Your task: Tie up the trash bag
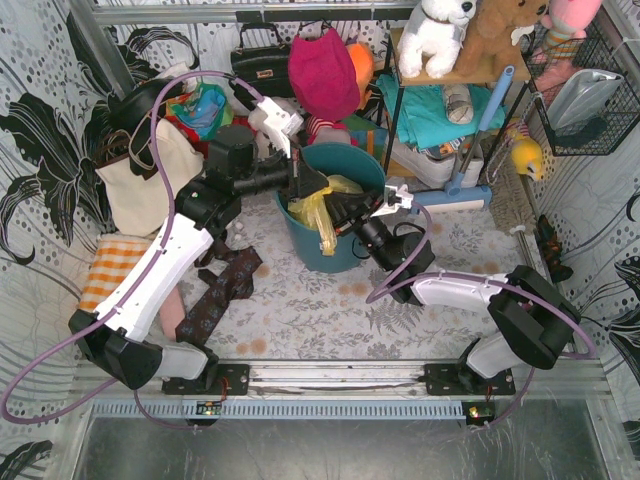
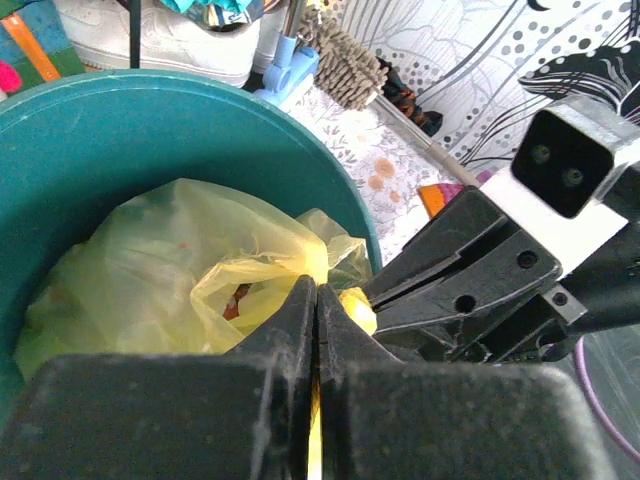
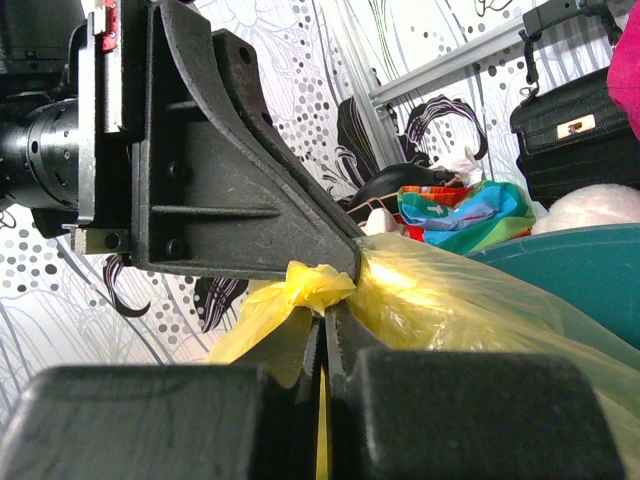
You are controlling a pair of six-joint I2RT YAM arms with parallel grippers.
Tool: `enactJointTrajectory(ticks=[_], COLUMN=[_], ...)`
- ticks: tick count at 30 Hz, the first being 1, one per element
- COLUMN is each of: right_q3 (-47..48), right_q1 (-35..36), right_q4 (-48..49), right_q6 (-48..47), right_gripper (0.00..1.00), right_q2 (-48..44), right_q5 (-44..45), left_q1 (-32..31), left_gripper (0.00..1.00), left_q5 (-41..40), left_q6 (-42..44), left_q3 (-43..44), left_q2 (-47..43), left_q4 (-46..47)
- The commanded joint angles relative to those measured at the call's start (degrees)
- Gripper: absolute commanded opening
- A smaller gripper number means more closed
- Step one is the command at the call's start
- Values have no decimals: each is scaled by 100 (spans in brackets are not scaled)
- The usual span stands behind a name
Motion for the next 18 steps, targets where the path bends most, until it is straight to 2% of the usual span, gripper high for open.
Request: enactJointTrajectory(ticks=[1,9,18], right_q3=[261,423,530], right_q1=[25,21,25], right_q4=[182,167,-321], right_q6=[12,-7,77], right_gripper=[0,0,0], right_q2=[110,261,224], right_q5=[19,347,927], left_q1=[-18,-18,-30], left_gripper=[4,4,3], left_q5=[375,644,990], left_q6=[-240,-587,-917], left_q3=[19,-166,-683], left_q2=[-166,-353,-526], left_q4=[407,737,1116])
